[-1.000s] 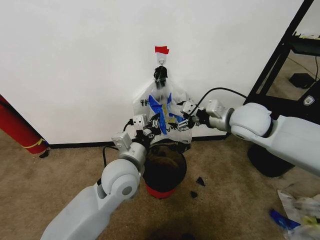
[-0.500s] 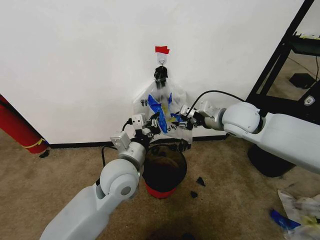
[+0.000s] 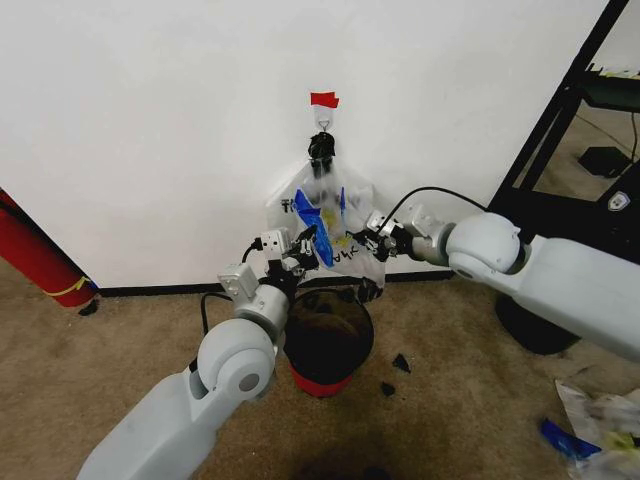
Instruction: Pick up the garbage bag from the wall and place it over the trash bin.
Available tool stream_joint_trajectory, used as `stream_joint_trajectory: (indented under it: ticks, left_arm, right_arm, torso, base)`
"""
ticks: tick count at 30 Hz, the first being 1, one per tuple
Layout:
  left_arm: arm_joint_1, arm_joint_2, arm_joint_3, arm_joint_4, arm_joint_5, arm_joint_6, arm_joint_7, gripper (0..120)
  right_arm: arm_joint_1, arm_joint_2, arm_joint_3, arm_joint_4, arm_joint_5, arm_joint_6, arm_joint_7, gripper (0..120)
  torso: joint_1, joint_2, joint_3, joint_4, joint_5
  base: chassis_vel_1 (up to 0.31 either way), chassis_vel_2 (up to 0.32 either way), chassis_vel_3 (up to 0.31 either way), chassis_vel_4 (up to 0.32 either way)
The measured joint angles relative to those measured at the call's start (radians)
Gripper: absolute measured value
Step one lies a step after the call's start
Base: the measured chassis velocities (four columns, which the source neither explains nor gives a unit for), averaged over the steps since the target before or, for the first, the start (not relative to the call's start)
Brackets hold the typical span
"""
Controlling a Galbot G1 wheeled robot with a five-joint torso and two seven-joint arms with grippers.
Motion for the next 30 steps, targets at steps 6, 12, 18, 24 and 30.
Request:
stream_joint_trajectory:
  ticks: [6, 12, 18, 24, 30]
  left_arm:
    - [0.024, 0.016, -0.024, -0.003, 0.007, -0.006, 0.003, 0]
    - [0.111, 0.061, -0.100, -0.061, 0.027, -0.012, 0.004, 0]
    - [0.120, 0.064, -0.102, -0.064, 0.033, -0.013, 0.004, 0]
    - [0.133, 0.068, -0.088, -0.038, 0.037, -0.037, 0.029, 0]
    - [0.146, 0.085, -0.065, -0.040, 0.034, -0.040, 0.032, 0]
  right_arm:
    - [-0.332, -0.005, 0.368, 0.065, 0.161, 0.126, 0.095, 0]
    - [-0.471, 0.089, 0.513, 0.042, 0.231, 0.239, 0.115, 0]
    - [-0.644, 0.159, 0.693, 0.064, 0.255, 0.286, 0.119, 0]
    - [-0.911, 0.317, 0.886, 0.123, 0.176, 0.334, 0.093, 0]
    - [-1.091, 0.382, 0.989, 0.191, 0.097, 0.339, 0.063, 0]
  torso:
    - [0.000, 0.000, 0.000, -0.0013, 0.0001]
    - [0.000, 0.000, 0.000, 0.0016, -0.0003]
    - [0.000, 0.000, 0.000, -0.0012, 0.0000]
    - [0.000, 0.000, 0.000, -0.0002, -0.0001]
    - [0.000, 0.000, 0.000, -0.0002, -0.0004]
  base:
    - [0.000, 0.000, 0.000, 0.000]
    - [0.000, 0.000, 0.000, 0.000]
    - [0.006, 0.009, 0.006, 0.003]
    - [0.000, 0.000, 0.000, 0.000]
    - [0.000, 0.000, 0.000, 0.000]
